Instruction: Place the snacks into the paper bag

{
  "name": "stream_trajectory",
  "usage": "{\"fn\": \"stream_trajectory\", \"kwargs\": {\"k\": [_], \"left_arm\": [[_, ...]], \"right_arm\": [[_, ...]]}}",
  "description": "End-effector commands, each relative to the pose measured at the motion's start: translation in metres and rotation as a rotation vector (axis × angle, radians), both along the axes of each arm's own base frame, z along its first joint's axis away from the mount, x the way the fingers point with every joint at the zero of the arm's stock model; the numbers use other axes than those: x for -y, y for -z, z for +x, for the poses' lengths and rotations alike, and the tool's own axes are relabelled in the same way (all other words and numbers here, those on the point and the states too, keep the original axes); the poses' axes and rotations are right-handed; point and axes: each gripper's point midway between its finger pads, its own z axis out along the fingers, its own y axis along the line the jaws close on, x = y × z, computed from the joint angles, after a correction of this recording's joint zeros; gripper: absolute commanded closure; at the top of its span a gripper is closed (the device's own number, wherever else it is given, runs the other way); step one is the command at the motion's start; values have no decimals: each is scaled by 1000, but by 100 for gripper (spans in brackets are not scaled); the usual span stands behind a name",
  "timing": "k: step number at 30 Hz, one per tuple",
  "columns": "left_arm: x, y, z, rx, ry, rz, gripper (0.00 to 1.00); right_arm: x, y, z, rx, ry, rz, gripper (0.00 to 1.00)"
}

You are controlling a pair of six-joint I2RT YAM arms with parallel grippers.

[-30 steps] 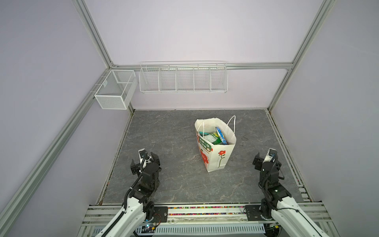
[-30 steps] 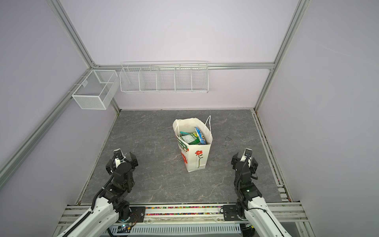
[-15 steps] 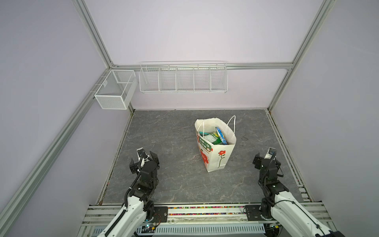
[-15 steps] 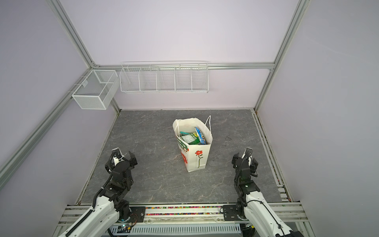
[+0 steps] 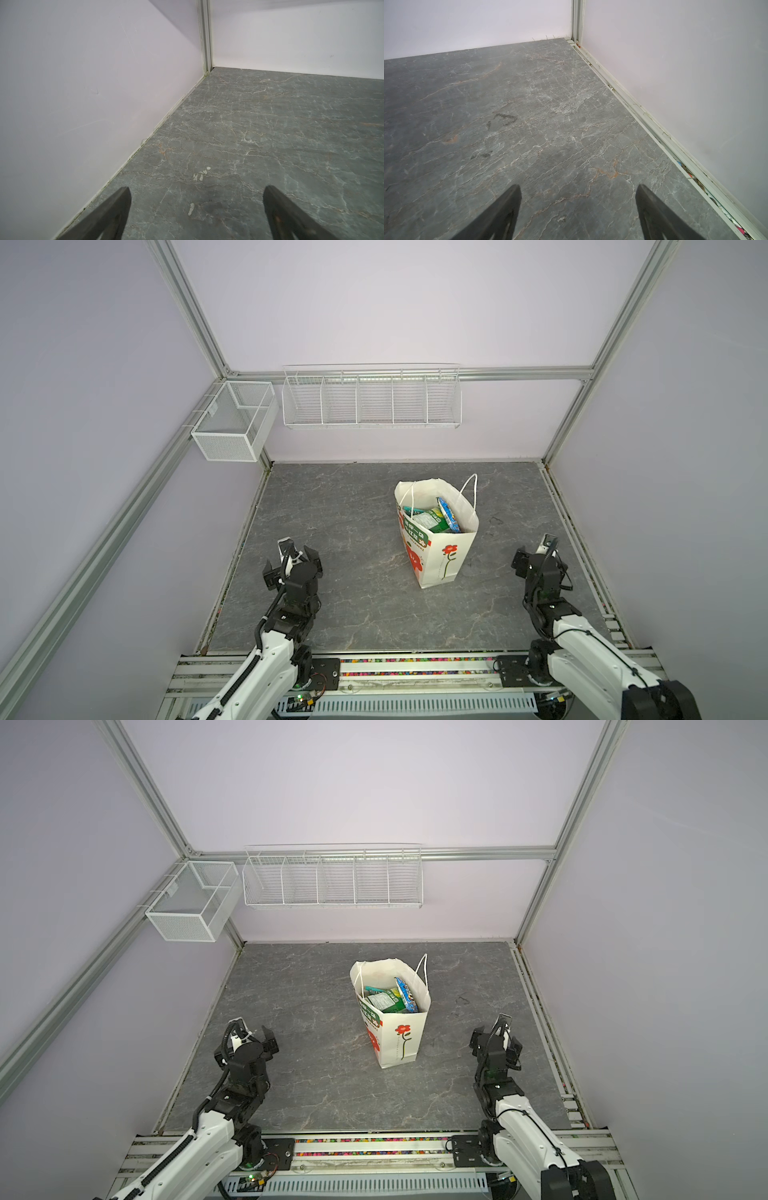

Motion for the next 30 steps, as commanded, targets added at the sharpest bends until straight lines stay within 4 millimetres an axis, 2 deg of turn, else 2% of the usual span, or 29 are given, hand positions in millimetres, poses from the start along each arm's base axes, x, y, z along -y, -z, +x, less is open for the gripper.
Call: {"fn": "stream_trajectory", "kwargs": {"k": [1,10,14,20,21,30], "left_arm": [[1,-7,5,33,4,-31,1],[-1,-8,13,42,7,-40,1],[-2,3,16,5,4,-35,1],[-3,6,19,-2,2,-38,1],[-2,-8,24,29,0,-46,1],[-2,-6,31,20,7,-54,1]], "right_arm": [[-2,-17,13,64,-4,32,11],[-3,-15,23,46,-8,34,11],[-3,-14,27,40,-10,36,11],[-2,-13,30,48,-9,43,11],[-2,-14,31,49,-9,45,11],[0,-12,37,47,-3,56,11]]}}
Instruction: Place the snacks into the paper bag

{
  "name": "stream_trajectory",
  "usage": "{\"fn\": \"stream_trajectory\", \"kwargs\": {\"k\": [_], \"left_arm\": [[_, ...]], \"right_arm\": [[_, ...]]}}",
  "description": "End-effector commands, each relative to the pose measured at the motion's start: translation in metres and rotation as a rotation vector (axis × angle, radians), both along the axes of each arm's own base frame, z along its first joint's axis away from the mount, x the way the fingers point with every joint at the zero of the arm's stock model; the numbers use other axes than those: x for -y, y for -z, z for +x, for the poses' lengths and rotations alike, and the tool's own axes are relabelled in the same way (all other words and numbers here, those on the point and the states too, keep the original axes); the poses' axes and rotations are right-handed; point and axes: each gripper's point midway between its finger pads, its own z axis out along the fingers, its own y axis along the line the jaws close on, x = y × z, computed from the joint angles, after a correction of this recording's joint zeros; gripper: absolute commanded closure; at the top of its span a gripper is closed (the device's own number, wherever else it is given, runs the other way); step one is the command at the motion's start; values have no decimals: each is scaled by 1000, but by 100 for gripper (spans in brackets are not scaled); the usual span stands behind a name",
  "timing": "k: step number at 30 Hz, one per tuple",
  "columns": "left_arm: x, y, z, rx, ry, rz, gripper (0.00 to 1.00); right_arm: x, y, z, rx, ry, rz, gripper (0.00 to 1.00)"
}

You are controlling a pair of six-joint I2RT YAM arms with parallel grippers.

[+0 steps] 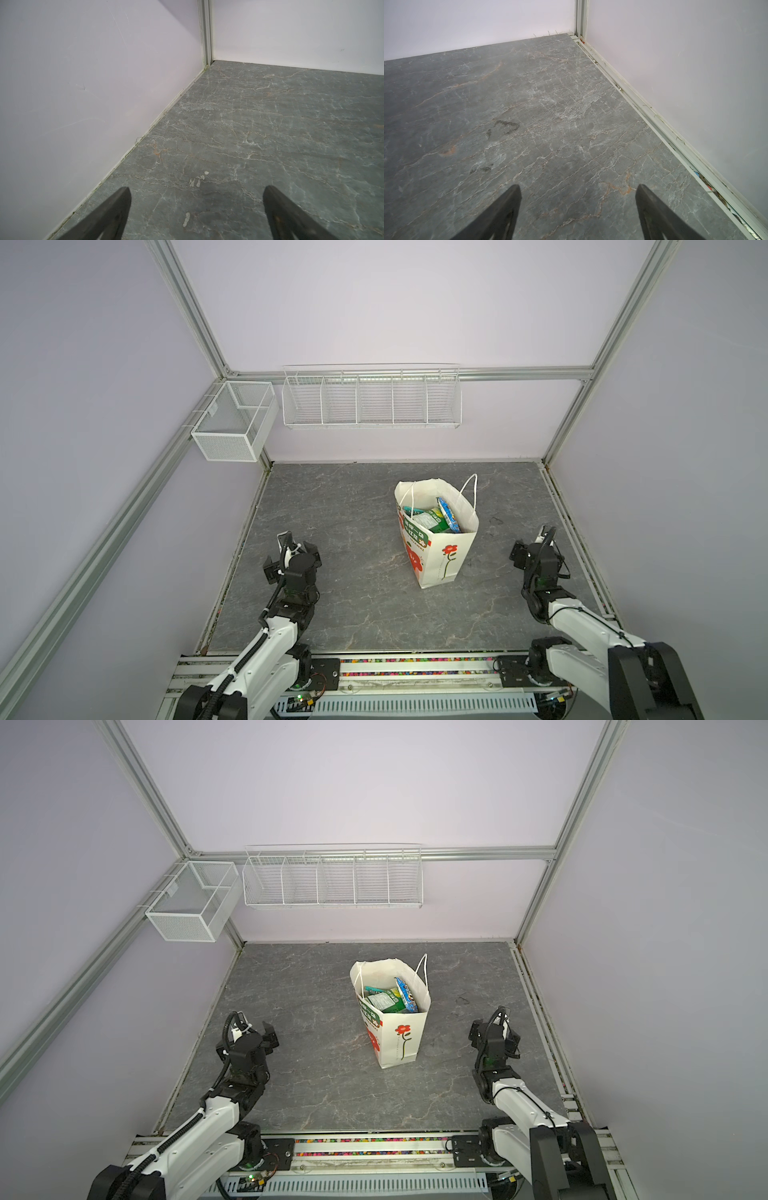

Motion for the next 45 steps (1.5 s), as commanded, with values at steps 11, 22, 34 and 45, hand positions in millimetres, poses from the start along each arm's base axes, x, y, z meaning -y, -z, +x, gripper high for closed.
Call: {"fn": "stream_trajectory", "kwargs": {"k": [11,22,34,45], "left_arm": [[1,-14,20,47,0,-33,1],[1,-13,31,51,2,-25,1],[-1,-5,47,-20,-6,-31,1],[1,-5,59,-6,7,-24,1]], "right_arm": [[2,-14,18,58,17,29,11],[1,-12,27,41,7,30,11],[-2,-9,41,16,-5,23,11],[-4,-8,52,8,-21,20,11]]}}
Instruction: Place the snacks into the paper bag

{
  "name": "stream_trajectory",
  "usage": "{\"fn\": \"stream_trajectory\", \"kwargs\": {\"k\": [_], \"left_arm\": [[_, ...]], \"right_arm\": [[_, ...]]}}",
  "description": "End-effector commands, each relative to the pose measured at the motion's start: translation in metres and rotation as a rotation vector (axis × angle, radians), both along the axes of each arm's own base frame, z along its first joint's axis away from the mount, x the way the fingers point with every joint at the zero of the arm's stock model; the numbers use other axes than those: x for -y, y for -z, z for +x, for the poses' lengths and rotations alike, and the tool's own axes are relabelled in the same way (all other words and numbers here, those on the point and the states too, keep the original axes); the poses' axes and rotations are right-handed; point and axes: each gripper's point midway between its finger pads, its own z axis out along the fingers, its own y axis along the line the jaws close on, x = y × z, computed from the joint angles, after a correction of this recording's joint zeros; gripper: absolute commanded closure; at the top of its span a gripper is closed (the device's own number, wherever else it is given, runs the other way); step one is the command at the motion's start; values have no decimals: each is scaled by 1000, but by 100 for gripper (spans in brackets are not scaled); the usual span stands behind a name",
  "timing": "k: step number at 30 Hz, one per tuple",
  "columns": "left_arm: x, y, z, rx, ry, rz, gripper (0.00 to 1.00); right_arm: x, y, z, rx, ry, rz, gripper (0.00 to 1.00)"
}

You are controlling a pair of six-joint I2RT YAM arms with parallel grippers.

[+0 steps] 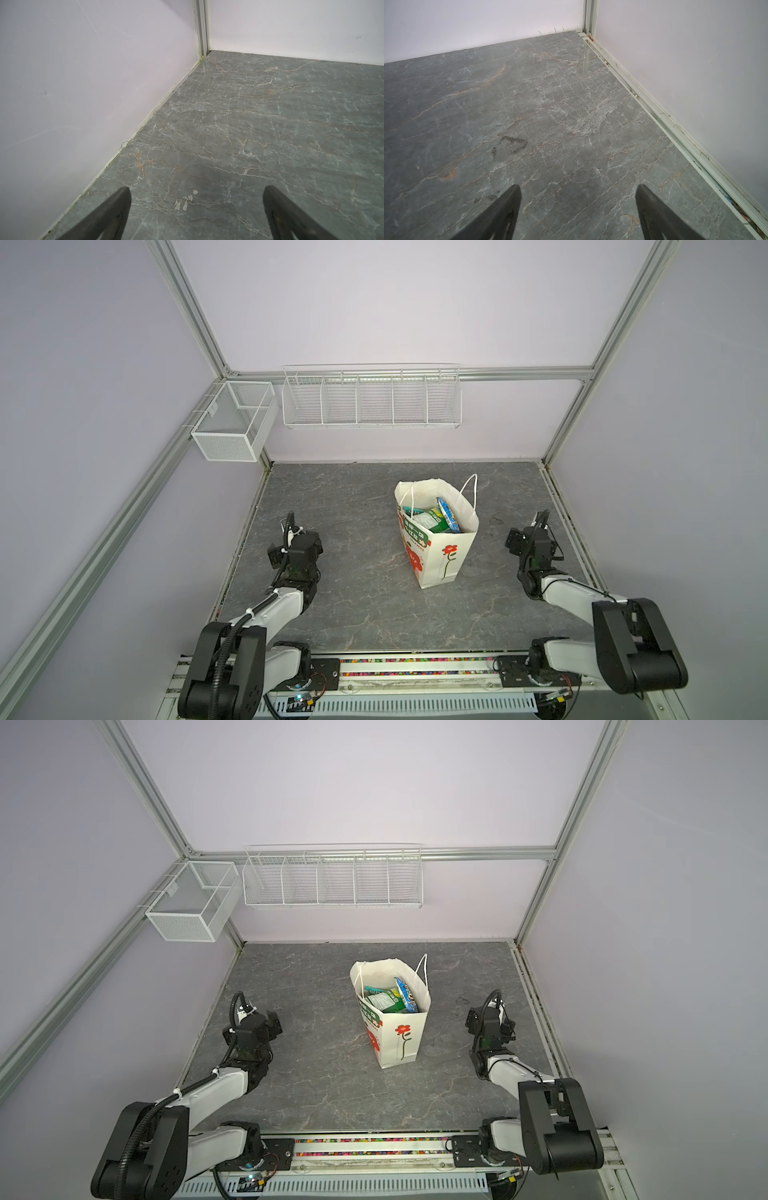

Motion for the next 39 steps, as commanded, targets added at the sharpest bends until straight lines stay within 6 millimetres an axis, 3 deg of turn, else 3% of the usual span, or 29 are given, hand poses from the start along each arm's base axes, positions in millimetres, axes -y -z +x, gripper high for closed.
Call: {"fn": "stream_trajectory", "kwargs": {"k": [1,14,39], "left_arm": [[1,-19,13,65,6,-9,1],[2,-20,29,80,14,4,1],[-2,-20,40,100,14,-5,1]], "right_arm": [[-1,-12,11,45,-9,1,11],[-4,-9,18,16,-32,6,11],[-14,-1,31,-42,-109,26,11]]}}
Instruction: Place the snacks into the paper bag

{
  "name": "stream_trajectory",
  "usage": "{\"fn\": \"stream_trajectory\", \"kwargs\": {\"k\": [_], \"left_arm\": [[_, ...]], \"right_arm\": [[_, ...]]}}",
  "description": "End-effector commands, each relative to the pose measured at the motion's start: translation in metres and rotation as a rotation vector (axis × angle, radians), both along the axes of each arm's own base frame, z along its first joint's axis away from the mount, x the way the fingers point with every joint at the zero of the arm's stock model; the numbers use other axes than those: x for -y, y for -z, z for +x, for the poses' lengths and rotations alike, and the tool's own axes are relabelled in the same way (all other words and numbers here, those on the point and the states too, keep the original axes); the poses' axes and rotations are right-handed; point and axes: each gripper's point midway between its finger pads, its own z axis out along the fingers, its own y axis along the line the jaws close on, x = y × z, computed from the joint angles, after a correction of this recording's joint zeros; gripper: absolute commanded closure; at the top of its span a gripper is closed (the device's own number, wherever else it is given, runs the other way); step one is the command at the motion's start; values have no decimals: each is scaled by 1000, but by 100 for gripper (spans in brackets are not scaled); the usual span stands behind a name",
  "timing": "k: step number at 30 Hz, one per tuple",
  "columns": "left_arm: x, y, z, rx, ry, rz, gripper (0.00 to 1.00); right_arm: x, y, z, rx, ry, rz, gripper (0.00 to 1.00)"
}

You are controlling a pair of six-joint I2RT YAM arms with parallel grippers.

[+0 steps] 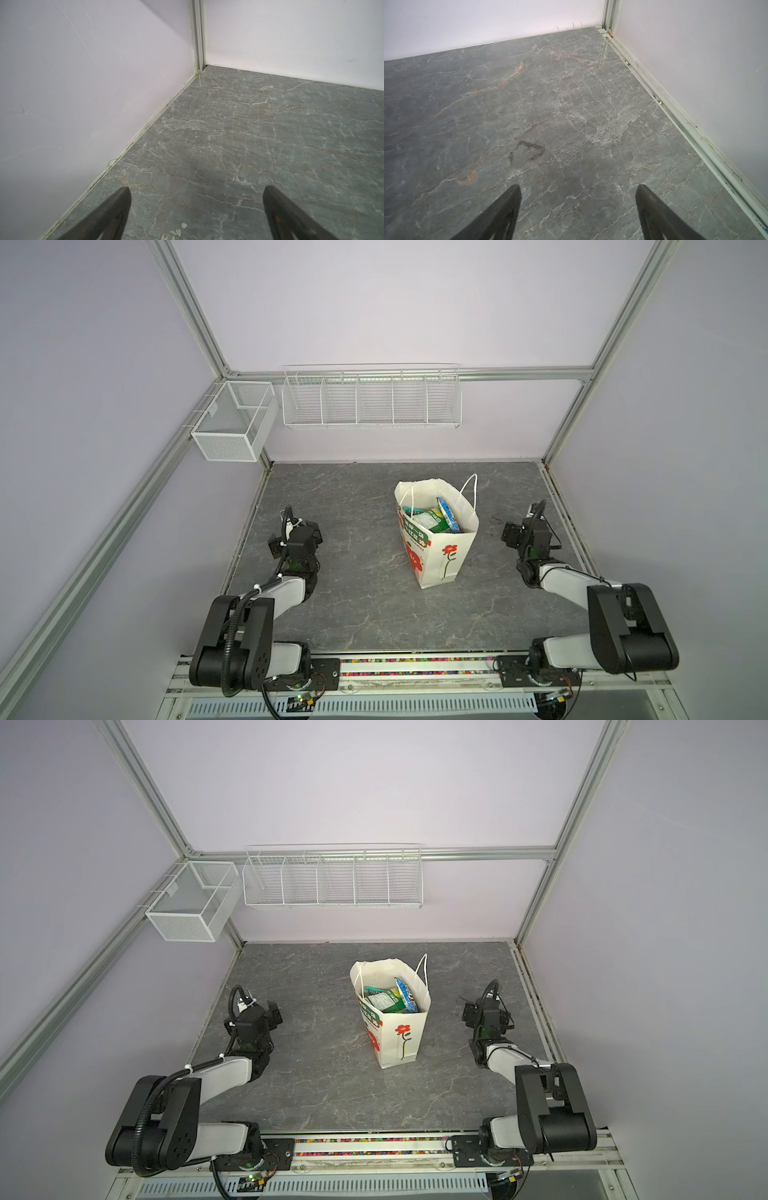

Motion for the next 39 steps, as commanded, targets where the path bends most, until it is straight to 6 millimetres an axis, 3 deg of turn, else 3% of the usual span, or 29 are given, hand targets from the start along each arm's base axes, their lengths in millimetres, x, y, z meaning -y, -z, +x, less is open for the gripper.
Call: {"fn": "stream_trajectory", "kwargs": {"k": [1,7,14,21,26,39], "left_arm": [[1,-13,11,37,10,-1,1],[1,-12,13,37,15,-2,1],[1,-13,17,41,20,-2,1],[1,-13,16,42,23,-5,1],[0,-14,14,52,23,-9,1],[0,-14,15,69,31,-11,1]], "right_arm": [[-3,0,7,-13,-30,-7,11],[-19,4,17,-48,-131,0,11],[-24,5,19,-50,-162,8,11],[-47,10,28,-105,-327,-13,11],[-26,8,29,-76,-279,-4,11],[-25,1,29,-27,-288,-40,12]]}}
